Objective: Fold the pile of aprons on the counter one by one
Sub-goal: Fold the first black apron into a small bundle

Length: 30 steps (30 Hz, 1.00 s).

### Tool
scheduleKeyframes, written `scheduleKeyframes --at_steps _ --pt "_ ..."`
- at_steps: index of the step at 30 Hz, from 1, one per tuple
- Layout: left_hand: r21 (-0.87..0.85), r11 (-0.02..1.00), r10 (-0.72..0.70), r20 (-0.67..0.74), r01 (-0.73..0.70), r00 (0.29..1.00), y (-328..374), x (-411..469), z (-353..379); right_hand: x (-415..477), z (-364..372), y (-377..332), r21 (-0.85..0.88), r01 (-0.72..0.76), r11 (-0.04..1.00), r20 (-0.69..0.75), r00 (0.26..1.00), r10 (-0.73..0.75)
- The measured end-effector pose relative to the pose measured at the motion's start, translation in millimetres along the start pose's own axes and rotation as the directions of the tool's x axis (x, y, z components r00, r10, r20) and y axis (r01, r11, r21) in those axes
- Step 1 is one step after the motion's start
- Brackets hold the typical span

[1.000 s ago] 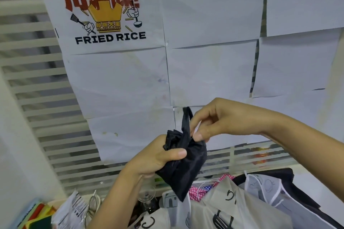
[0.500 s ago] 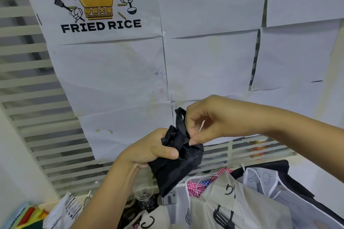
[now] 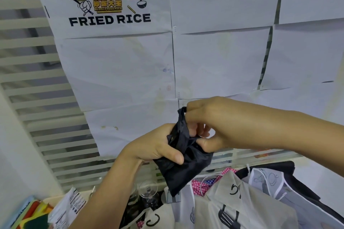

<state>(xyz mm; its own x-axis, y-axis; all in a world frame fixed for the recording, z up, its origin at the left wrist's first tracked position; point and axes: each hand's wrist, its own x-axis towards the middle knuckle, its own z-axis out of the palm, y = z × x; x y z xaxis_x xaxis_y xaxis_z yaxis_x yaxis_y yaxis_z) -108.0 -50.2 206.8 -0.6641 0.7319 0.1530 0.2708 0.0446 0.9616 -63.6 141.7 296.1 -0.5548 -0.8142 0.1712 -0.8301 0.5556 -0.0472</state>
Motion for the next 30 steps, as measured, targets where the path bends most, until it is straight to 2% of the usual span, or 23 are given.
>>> scheduleKeyframes --at_steps 2,4,5,7,10,12,16,19,23,26,28,30 --pt "-0.010 1.000 -0.011 -0.059 0.011 0.998 -1 0 -2 3 3 -3 -0.148 -0.008 0.989 -0.021 1.000 0.005" --pt "-0.005 1.000 -0.006 -0.064 0.005 0.998 1 0 -2 6 4 -3 -0.138 -0.001 0.990 -0.025 1.000 -0.002" --pt "0.002 1.000 0.001 -0.048 -0.001 0.999 3 0 -1 7 3 -1 -0.067 -0.010 0.998 -0.005 1.000 0.010" --pt "0.005 1.000 0.013 -0.013 -0.013 1.000 4 1 2 5 -6 2 0.183 -0.070 0.981 0.065 0.996 0.059" --pt "-0.051 0.999 0.019 0.016 -0.018 1.000 3 0 4 1 -16 9 0.560 -0.132 0.818 0.134 0.989 0.067" --pt "-0.062 0.997 0.041 0.004 -0.040 0.999 3 0 5 -1 -14 14 0.669 -0.134 0.731 0.121 0.990 0.071" --pt "0.001 0.999 0.053 -0.088 -0.053 0.995 7 -1 10 -2 -4 22 0.705 -0.107 0.701 0.033 0.992 0.119" --pt "0.052 0.998 0.034 -0.152 -0.026 0.988 7 0 10 -4 -4 29 0.712 -0.142 0.688 0.051 0.987 0.151" --pt "0.077 0.997 0.000 -0.162 0.012 0.987 15 1 14 -6 -3 34 0.593 -0.130 0.795 -0.090 0.970 0.226" --pt "0.098 0.995 0.013 -0.179 0.004 0.984 22 -1 16 -3 -6 33 0.545 -0.038 0.837 -0.122 0.985 0.124" --pt "0.110 0.994 0.028 -0.159 -0.011 0.987 27 -4 18 0 -9 34 0.633 -0.051 0.773 -0.075 0.989 0.127" --pt "0.146 0.989 0.044 -0.169 -0.019 0.985 33 -7 22 7 -12 36 0.761 -0.095 0.641 -0.058 0.975 0.213"
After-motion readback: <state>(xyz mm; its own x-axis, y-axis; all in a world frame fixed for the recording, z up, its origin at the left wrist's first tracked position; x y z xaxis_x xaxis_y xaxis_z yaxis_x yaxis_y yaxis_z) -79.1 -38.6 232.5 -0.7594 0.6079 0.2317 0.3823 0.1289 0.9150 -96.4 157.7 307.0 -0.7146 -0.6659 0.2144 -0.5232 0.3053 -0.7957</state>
